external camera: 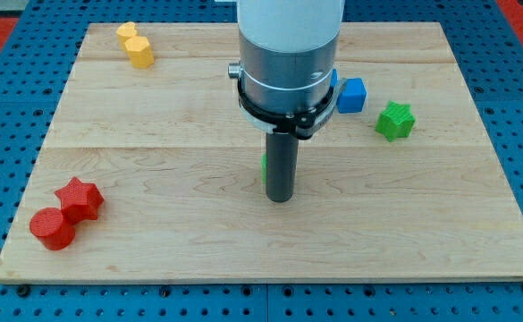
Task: Push the green circle to the green star
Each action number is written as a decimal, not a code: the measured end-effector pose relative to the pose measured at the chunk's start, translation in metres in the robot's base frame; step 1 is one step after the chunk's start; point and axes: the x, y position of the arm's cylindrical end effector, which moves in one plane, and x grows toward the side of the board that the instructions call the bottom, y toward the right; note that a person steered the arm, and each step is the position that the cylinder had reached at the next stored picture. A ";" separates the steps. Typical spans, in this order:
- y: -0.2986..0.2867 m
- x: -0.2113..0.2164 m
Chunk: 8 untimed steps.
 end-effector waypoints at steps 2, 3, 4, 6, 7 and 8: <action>-0.038 0.016; -0.044 0.007; -0.044 -0.007; -0.010 -0.031; 0.025 -0.037; 0.059 -0.044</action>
